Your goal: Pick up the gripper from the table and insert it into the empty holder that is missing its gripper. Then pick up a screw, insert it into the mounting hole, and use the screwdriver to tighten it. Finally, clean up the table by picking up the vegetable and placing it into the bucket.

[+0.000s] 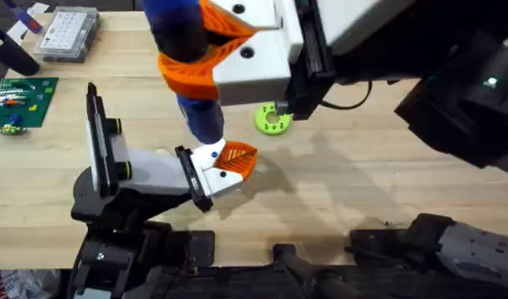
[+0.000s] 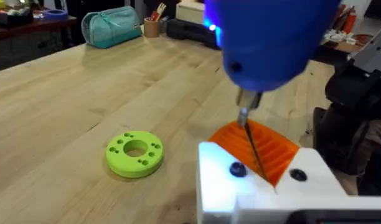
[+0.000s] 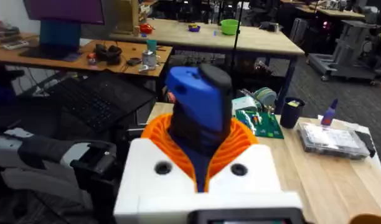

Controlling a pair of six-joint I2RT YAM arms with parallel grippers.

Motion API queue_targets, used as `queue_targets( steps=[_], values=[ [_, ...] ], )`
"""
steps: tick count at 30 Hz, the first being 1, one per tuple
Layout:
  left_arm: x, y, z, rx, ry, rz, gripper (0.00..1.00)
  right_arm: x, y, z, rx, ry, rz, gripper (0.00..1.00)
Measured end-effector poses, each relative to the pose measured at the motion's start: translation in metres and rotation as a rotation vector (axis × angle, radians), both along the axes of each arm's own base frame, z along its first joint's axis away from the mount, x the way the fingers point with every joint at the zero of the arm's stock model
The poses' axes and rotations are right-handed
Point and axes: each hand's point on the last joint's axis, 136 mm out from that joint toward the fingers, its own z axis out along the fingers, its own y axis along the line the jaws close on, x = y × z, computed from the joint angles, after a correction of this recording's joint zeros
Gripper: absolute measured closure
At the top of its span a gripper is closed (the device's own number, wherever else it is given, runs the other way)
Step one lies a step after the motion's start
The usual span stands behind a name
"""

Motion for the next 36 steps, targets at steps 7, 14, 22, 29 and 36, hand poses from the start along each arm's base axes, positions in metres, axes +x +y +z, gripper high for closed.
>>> queue_targets(
  steps=[7,14,22,29,36],
  values=[
    [0.000,0.000,0.000,0.000,0.000,0.000,0.985,0.005,0.006,-0.014,-0.027,0.027,0.004,0.967],
    [0.000,0.000,0.000,0.000,0.000,0.000,0.985,0.003,0.007,-0.019,-0.035,0.035,0.009,0.966],
    [0.000,0.000,0.000,0.000,0.000,0.000,0.985,-0.001,0.009,-0.020,-0.036,0.035,0.021,0.966],
    [0.000,0.000,0.000,0.000,0.000,0.000,0.985,-0.001,0.009,-0.020,-0.036,0.036,0.022,0.968],
    [0.000,0.000,0.000,0.000,0.000,0.000,0.985,0.000,0.010,-0.022,-0.041,0.041,0.022,0.967]
  ],
)
